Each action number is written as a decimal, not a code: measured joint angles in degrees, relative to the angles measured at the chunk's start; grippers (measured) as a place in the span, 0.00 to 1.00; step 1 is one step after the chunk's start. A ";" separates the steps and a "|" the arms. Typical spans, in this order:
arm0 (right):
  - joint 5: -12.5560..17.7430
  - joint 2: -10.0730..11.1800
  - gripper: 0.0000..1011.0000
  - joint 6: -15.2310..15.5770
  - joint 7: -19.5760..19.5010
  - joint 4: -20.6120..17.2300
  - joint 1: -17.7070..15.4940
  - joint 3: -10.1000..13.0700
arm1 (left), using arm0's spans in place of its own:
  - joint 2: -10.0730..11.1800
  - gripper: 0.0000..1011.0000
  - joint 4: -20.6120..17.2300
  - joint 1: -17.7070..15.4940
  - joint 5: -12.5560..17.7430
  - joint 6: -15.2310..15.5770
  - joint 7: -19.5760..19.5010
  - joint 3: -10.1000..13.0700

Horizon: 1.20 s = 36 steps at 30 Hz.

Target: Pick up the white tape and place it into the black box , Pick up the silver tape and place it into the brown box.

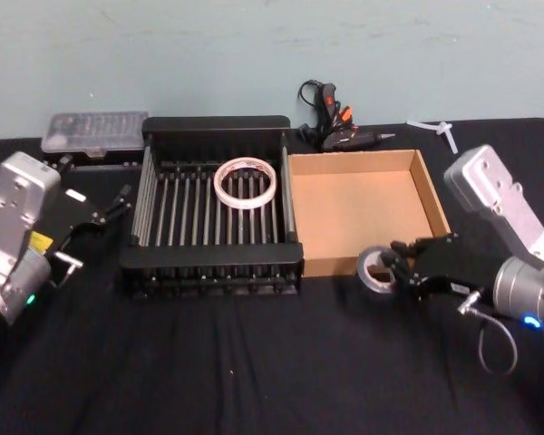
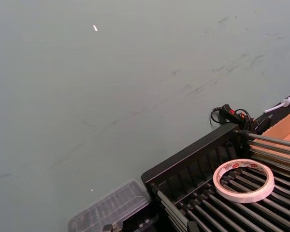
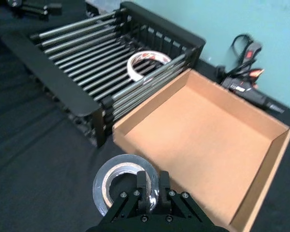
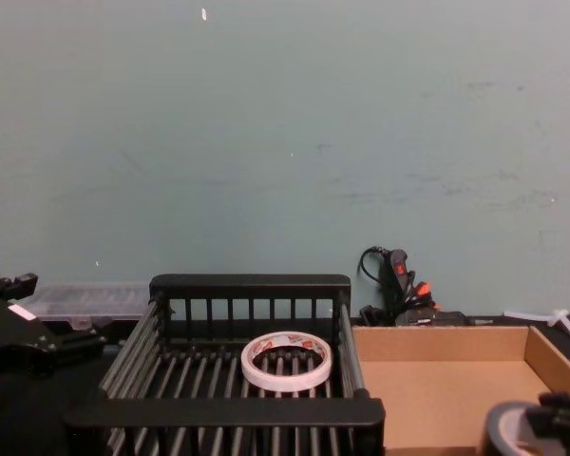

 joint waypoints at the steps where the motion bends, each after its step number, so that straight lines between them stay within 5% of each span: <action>1: -0.25 -0.17 0.16 -0.30 -0.16 0.18 0.46 0.00 | 0.00 0.99 0.00 0.00 0.00 0.00 0.00 0.00; 17: -4.54 -4.67 0.16 -6.76 -3.05 5.87 5.83 0.32 | 0.00 0.99 0.00 0.00 0.00 0.00 0.00 0.00; 36: -11.12 -12.65 0.16 -19.26 -6.35 21.02 13.19 -0.09 | 0.00 0.99 0.00 0.00 0.00 0.00 0.00 0.00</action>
